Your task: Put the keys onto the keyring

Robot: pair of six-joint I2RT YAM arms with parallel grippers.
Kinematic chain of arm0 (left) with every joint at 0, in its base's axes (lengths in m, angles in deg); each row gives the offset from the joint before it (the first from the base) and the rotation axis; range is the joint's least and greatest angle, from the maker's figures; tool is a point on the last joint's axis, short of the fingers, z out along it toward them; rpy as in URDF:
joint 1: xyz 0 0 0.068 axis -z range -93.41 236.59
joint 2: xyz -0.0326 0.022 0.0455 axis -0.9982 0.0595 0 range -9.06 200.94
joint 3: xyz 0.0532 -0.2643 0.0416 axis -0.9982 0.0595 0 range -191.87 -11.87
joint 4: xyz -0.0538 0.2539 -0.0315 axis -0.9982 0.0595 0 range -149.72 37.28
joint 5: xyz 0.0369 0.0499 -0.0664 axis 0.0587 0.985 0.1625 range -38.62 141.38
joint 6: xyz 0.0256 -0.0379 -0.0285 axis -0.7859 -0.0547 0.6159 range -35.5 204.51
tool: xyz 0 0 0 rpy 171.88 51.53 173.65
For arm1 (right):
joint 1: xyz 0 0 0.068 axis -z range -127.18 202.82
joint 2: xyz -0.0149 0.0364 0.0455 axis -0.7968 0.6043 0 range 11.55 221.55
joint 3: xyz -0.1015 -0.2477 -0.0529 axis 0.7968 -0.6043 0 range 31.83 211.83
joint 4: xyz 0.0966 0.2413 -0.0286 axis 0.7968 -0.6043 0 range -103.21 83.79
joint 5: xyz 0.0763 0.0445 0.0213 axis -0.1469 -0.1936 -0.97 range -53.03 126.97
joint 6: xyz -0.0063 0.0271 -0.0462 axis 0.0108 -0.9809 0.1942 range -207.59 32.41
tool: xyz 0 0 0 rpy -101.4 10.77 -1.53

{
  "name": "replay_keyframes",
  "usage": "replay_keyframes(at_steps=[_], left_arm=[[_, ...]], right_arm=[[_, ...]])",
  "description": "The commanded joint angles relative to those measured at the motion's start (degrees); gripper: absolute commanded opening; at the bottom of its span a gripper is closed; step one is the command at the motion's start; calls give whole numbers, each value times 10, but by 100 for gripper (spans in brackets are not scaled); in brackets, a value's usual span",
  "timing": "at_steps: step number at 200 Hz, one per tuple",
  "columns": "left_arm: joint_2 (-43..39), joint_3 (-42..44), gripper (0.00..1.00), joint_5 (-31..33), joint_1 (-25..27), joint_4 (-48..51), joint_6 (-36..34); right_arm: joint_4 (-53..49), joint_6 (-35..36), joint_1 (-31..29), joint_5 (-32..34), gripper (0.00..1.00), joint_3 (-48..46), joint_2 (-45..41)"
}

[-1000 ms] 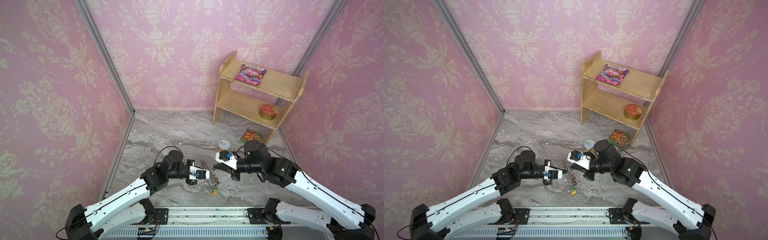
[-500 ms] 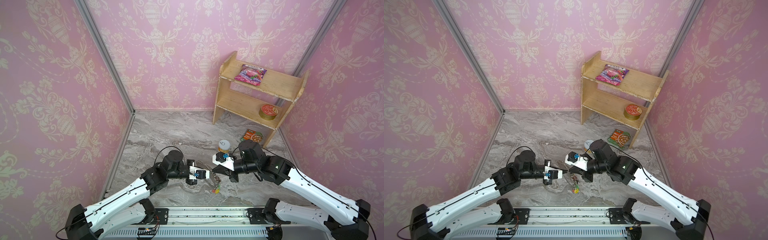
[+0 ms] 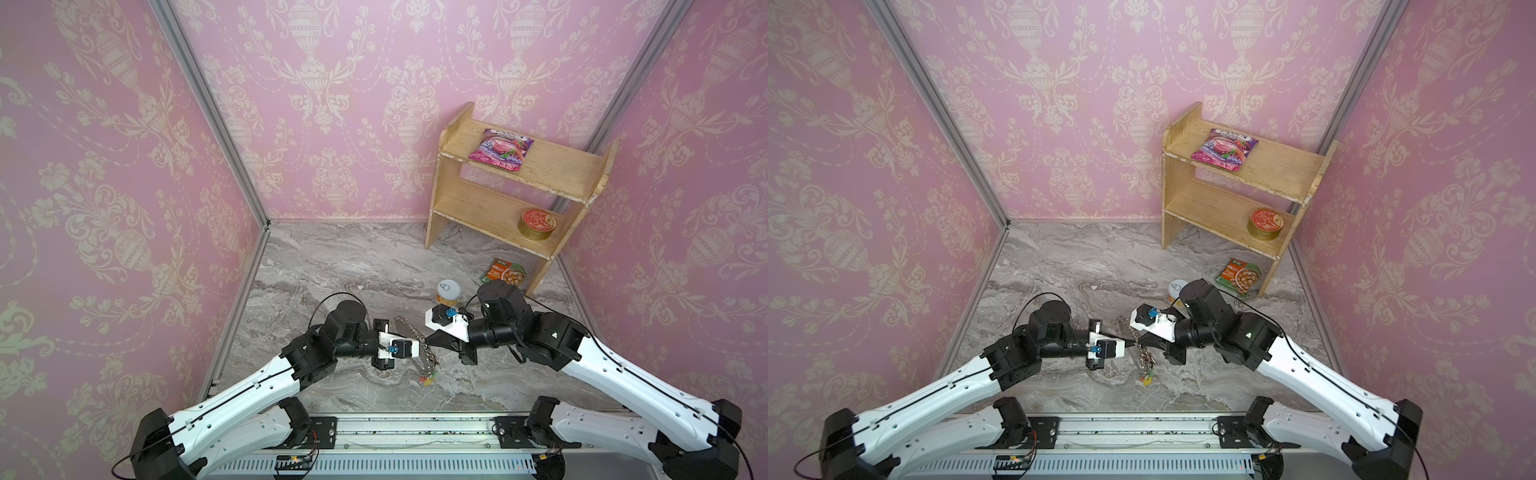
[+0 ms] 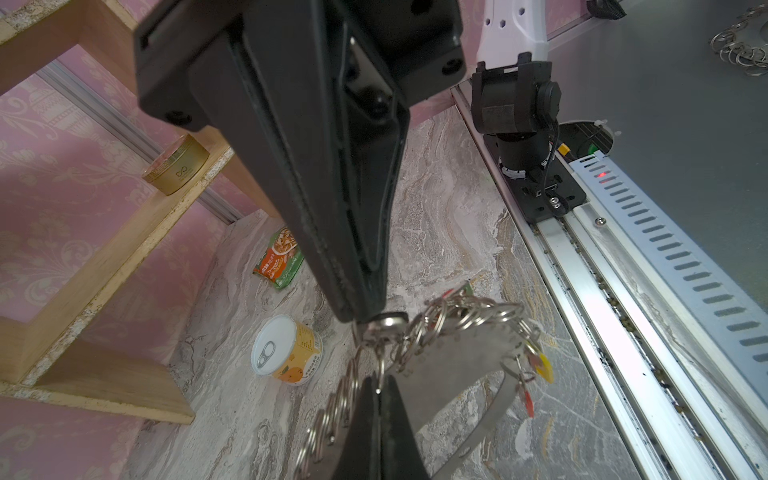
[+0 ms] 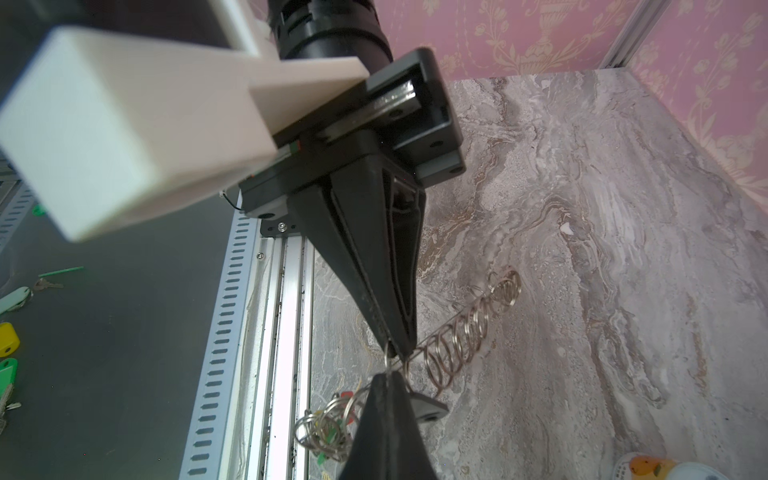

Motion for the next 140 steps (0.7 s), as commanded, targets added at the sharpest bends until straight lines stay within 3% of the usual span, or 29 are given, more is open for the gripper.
replay_keyframes(at_steps=[1, 140], left_arm=[[-7, -25, 0, -20, -4, -12, 14], [-11, -26, 0, -16, -4, -9, 16]], right_arm=[[13, -3, -1, 14, 0, 1, -9], [-17, 10, -2, -33, 0, 13, 12]])
